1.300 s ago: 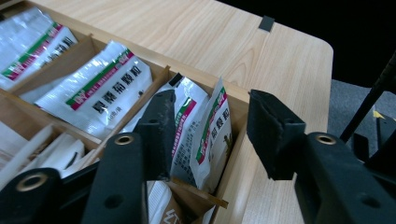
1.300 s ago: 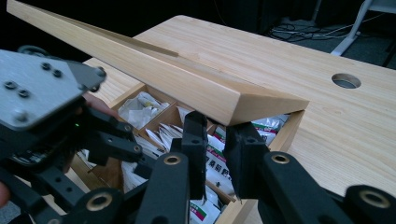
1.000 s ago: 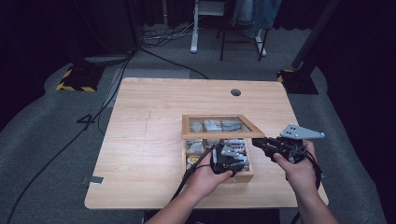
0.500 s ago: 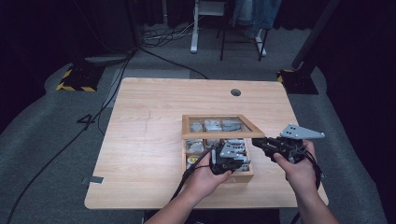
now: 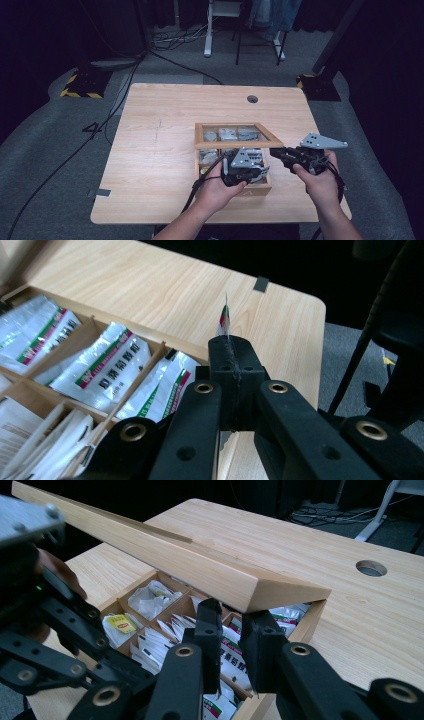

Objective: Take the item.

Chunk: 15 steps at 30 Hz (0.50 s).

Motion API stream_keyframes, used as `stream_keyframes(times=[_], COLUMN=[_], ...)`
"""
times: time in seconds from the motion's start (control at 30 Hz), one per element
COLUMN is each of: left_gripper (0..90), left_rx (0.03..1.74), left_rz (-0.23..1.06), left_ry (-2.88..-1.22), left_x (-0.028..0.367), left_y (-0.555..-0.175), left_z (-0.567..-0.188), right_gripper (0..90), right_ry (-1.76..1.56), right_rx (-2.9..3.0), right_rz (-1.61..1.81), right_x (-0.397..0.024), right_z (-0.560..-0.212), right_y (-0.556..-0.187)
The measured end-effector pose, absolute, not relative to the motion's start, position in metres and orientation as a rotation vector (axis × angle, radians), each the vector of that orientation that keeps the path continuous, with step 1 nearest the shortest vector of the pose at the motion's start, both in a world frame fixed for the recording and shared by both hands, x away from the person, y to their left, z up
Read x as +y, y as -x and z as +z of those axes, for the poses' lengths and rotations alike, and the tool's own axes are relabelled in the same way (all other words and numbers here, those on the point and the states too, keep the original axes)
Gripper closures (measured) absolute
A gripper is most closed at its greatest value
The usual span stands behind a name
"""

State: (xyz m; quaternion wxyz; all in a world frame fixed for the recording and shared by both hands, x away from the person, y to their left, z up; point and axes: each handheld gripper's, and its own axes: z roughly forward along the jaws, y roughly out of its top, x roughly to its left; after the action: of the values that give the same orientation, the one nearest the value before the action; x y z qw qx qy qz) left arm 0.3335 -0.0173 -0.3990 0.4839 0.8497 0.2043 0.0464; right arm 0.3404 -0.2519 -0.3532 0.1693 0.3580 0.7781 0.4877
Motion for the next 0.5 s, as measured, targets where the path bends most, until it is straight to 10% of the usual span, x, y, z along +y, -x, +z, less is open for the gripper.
stream_keyframes(times=[0.5], left_gripper=[89.9], left_rx=[0.493], left_rz=[0.138], left_ry=[-2.022], left_x=[0.006], left_y=[-0.327], left_z=[-0.379], right_gripper=[78.3], right_ry=[-1.020], right_rx=[2.211], right_rz=[1.384], right_x=[-0.251], right_z=[-0.354], right_y=[-0.340])
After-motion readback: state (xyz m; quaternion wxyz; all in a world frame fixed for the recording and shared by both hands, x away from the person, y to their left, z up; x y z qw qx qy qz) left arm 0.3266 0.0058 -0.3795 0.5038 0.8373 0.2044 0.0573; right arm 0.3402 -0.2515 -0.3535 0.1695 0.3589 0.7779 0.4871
